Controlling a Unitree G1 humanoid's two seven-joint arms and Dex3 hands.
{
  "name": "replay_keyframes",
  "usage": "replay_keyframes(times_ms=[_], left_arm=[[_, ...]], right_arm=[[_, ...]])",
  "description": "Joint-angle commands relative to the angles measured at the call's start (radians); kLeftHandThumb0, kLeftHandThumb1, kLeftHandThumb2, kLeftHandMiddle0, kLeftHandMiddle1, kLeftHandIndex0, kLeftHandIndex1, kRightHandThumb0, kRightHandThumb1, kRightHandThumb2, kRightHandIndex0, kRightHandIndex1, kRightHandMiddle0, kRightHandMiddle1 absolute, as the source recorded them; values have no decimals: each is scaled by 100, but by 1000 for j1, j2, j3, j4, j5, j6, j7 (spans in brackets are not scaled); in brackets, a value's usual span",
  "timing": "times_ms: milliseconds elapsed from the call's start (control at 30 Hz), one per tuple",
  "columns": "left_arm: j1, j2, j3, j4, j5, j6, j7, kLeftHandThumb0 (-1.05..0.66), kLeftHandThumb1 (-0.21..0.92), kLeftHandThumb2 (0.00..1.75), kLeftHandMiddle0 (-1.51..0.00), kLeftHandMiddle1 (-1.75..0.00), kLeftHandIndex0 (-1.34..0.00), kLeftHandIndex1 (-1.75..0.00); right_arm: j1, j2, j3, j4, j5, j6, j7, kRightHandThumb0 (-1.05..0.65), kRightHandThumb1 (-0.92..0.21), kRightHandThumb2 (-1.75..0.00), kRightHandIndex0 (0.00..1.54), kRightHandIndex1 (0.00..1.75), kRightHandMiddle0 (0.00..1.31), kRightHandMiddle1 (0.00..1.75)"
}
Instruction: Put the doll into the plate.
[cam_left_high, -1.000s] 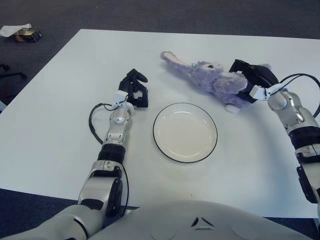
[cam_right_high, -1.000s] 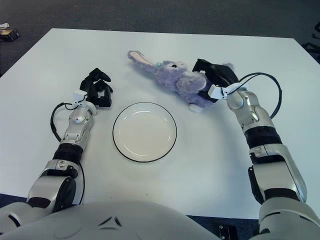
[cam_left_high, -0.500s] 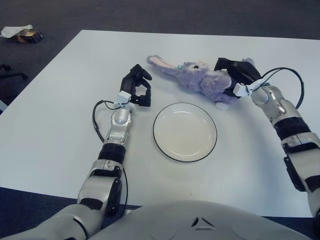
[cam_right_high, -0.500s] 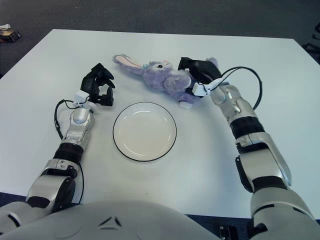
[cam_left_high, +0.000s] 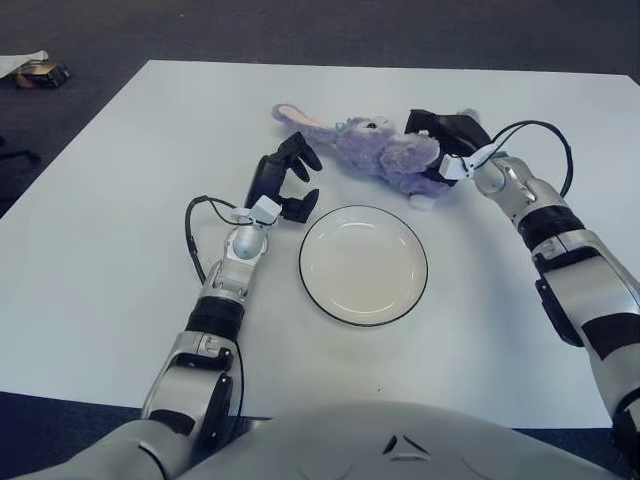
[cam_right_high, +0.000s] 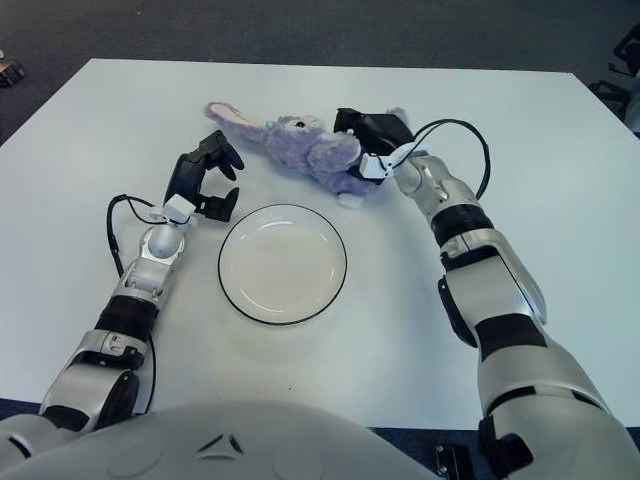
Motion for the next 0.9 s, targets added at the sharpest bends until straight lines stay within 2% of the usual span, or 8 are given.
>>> replay_keyframes(times_ms=[0,133,300,400,433,600,667,867], left_arm=[[20,27,-8,-17,51,21,38,-1,25,139,-68,-175,-44,-168],[9,37,-19,-34,121,43,88,-1,38,126,-57,-174,-34,-173],[-64,60,-50,-37,215,115,119,-1,54,106,-45,-174,-23,-174],[-156,79,-70,-37,256,202,74,-1,75,78,-27,-174,-15,-173],[-176,84,-76,-44,266,230,57,-21,69,80,-21,-166,-10,-157],[-234,119,-112,-75,307,355,-43,-56,56,88,-8,-141,-2,-119],[-250,128,-125,-84,311,386,-70,-60,55,87,-5,-135,-1,-111],[-404,155,-203,31,373,448,-123,-63,45,86,-1,-103,0,-92]], right_arm=[[18,42,49,50,-43,5,9,0,-7,-155,85,160,56,175],[-7,56,66,88,-48,8,-1,0,-7,-156,84,162,57,175],[-32,64,86,128,-55,-7,-19,0,-6,-158,85,163,58,175],[-39,65,94,144,-55,-15,-33,0,-4,-159,86,162,59,175],[-40,65,94,149,-50,-18,-32,0,-4,-159,86,161,59,175],[-45,71,95,167,-39,-21,-27,0,-5,-158,86,160,58,175],[-46,72,96,170,-40,-20,-27,0,-5,-158,86,160,58,175],[-41,72,93,172,-32,-30,-18,0,-6,-157,85,161,57,175]])
